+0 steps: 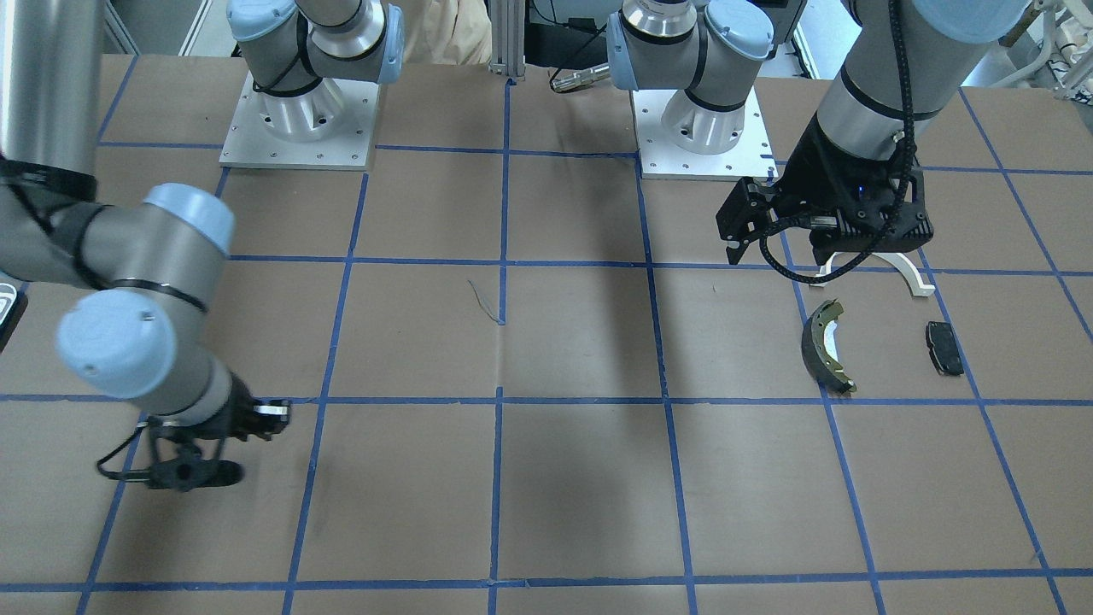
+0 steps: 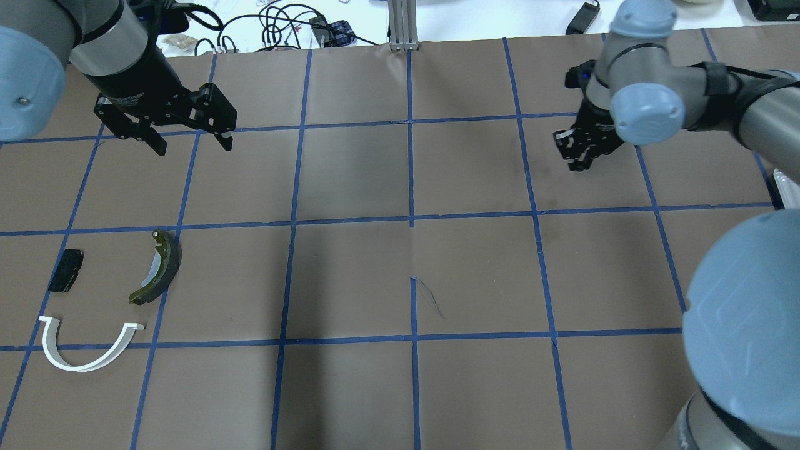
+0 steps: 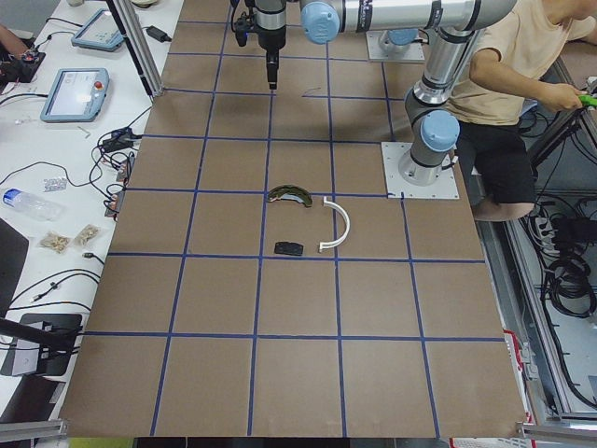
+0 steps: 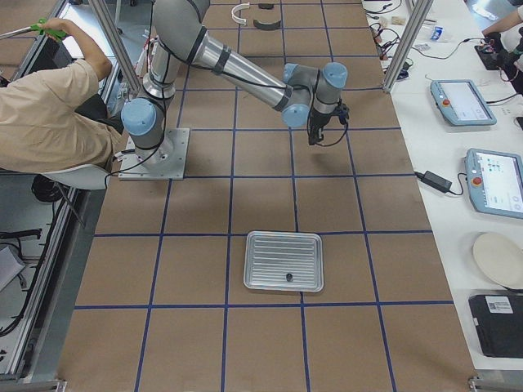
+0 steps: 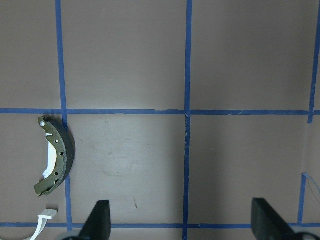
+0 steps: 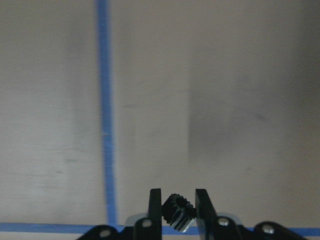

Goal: Place bearing gear from tray to pile

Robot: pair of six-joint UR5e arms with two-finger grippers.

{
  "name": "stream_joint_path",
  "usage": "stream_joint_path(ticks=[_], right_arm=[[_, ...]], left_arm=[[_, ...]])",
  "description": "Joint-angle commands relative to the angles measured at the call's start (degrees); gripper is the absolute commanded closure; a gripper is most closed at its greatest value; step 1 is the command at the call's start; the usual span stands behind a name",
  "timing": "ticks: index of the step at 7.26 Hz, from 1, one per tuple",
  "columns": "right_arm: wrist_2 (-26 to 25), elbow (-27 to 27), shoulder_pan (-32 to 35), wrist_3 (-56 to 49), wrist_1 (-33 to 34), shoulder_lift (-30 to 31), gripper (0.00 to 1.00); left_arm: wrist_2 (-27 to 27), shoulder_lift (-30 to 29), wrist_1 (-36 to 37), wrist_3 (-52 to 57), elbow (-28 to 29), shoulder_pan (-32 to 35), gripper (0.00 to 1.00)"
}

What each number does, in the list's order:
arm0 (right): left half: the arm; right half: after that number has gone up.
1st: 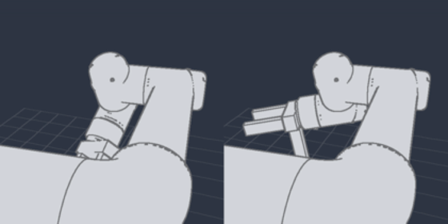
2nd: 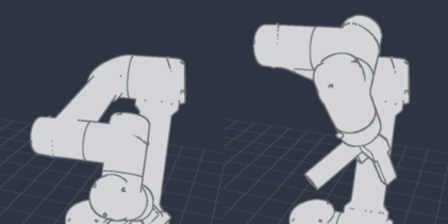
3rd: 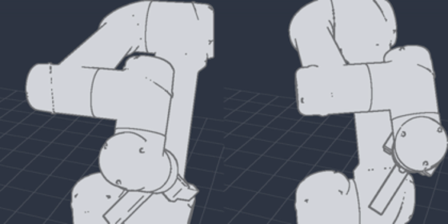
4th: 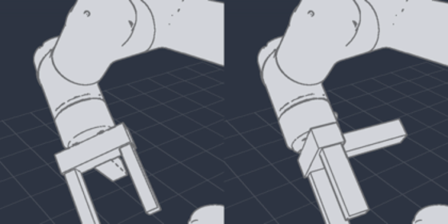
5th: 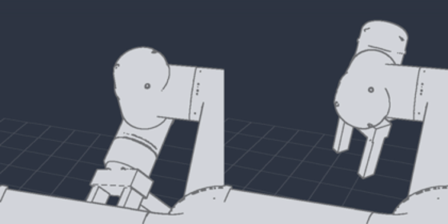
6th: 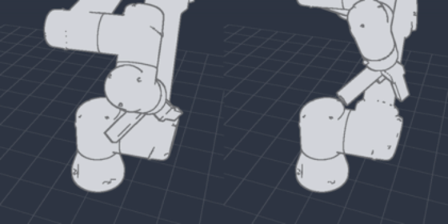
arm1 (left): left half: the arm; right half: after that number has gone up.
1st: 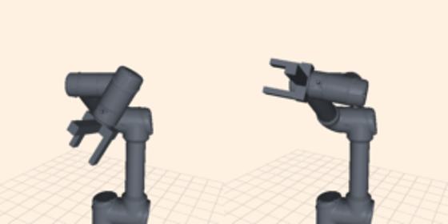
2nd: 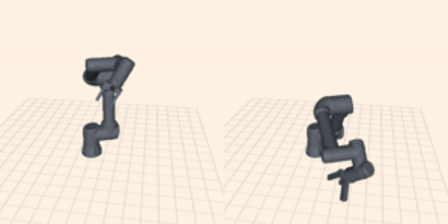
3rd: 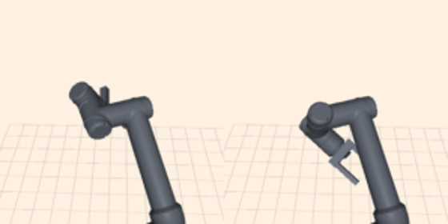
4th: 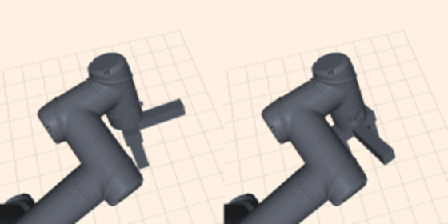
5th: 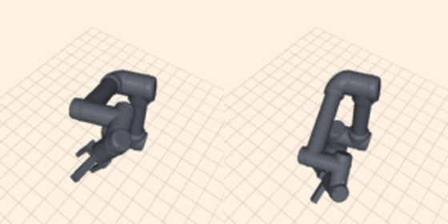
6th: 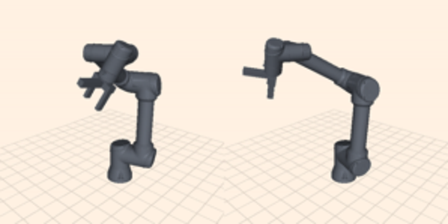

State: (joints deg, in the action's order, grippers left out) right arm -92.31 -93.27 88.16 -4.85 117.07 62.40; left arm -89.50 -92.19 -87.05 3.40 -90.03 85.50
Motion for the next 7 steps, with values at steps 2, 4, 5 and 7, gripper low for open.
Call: stream_joint_path(ticks=[2, 4, 5, 7], right_arm=[[3.8, -0.6, 20.6, 16.6, 3.9, -0.2, 1.00], [4.3, -1.8, 30.6, 25.5, 6.7, -1.7, 0.91], [4.4, -3.8, 32.2, 26.6, 9.0, -1.9, 0.82], [3.9, -6.0, 30.3, 23.9, 15.3, -1.4, 0.24]], left_arm=[[0.0, -0.1, -0.1, 0.0, -0.1, -0.1, 0.00], [0.0, 0.0, 0.0, 0.0, -0.1, -0.1, 0.00], [-0.1, 0.0, -0.1, 0.0, -0.1, -0.1, 0.00], [0.0, -0.4, 0.0, 0.0, -0.1, 0.0, 0.00]])
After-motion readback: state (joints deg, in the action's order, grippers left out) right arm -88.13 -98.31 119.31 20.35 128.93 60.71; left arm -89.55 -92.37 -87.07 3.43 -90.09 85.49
